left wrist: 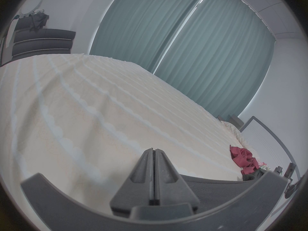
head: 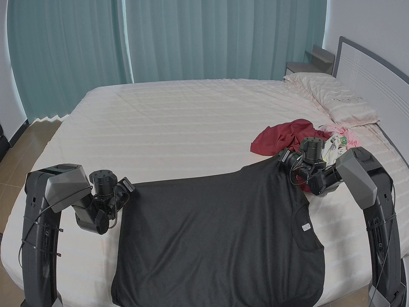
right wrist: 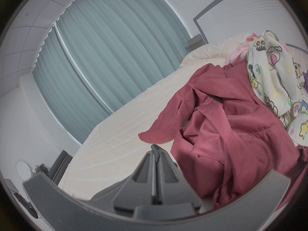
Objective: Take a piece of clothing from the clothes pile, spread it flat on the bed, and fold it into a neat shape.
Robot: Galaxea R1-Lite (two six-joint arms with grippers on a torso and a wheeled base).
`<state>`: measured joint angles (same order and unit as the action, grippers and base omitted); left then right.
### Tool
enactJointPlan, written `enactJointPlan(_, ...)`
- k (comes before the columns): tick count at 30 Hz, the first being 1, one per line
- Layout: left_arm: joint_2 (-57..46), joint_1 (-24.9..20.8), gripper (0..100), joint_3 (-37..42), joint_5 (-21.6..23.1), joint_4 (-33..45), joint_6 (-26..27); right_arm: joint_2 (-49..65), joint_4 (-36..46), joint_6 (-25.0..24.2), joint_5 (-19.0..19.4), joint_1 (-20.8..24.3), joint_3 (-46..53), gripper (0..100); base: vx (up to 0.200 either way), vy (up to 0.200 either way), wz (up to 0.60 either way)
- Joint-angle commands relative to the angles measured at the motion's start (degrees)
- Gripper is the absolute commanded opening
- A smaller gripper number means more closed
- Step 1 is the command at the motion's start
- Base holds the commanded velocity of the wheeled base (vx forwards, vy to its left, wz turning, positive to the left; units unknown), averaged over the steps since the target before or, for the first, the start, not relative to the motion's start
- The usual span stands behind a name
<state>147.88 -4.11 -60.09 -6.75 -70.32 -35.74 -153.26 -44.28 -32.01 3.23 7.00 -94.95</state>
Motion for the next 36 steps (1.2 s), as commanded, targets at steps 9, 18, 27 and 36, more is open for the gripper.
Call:
enactJointPlan(9, 4.61, -0.11, 0, -4.86, -0.10, 0.62, -0.03, -4.94, 2.88, 0.46, -1.74, 0.39, -4.28, 0, 0.000, 0.000, 0.00)
enactJointPlan(18, 4.61, -0.11, 100, -4.86, -0.10, 0.62, -0.03, -6.00, 4.46, 0.90, -1.74, 0.74, -3.92, 100, 0.000, 0.000, 0.00)
enactJointPlan(27, 2.85, 0.07, 100, -1.70, -0.28, -0.17, -1.35, -0.81, 5.52, 0.90, -2.00, -1.72, -0.58, 100, 0.000, 0.000, 0.00)
enactJointPlan(36, -10.60, -0.20, 100, 12.10, 0.60, -1.14, -5.92, 11.14, -1.95, 0.11, -1.47, -2.78, 22.88, 100, 0.000, 0.000, 0.00)
